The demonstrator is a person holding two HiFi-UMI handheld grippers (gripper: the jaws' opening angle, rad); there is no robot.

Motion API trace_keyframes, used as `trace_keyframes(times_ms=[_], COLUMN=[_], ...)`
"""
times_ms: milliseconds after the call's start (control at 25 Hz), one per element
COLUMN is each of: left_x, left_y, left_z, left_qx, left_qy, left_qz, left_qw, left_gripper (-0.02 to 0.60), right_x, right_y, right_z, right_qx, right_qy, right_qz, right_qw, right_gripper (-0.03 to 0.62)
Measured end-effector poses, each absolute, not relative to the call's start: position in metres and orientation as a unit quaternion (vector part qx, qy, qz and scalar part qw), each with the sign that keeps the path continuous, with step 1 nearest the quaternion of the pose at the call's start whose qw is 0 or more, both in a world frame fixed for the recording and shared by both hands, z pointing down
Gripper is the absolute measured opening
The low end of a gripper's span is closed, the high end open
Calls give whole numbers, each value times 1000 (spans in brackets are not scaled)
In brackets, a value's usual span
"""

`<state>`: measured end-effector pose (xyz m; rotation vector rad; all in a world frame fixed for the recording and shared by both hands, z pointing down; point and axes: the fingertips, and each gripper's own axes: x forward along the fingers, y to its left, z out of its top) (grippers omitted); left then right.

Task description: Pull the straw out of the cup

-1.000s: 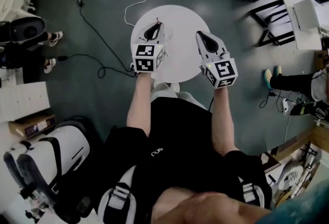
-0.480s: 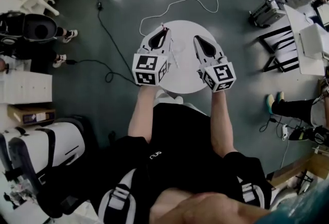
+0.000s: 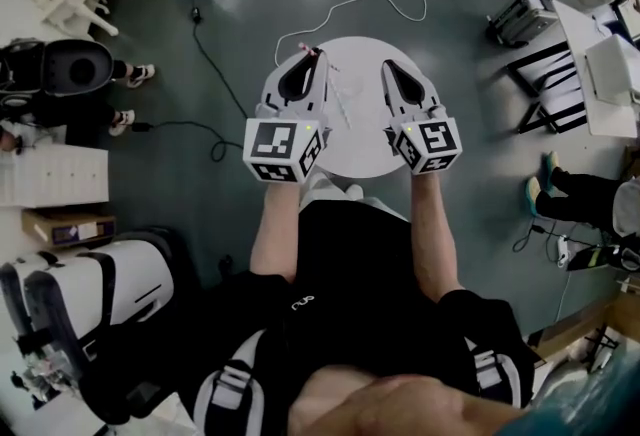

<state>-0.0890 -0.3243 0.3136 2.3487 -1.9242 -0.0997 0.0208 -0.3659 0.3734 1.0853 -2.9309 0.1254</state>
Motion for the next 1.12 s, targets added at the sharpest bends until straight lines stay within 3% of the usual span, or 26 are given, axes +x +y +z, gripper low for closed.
trace_keyframes(times_ms=[1120], left_x=[-73], left_y=[-328], left_z=[359], left_qx=[770], left_qy=[-632], left_qz=[-32], left_qw=[88], left_gripper=[26], right_x=[41], right_y=[-363], right_z=[372], right_qx=[349], right_qy=[-936], right_qz=[33], right_qw=[-3], right_gripper=[15])
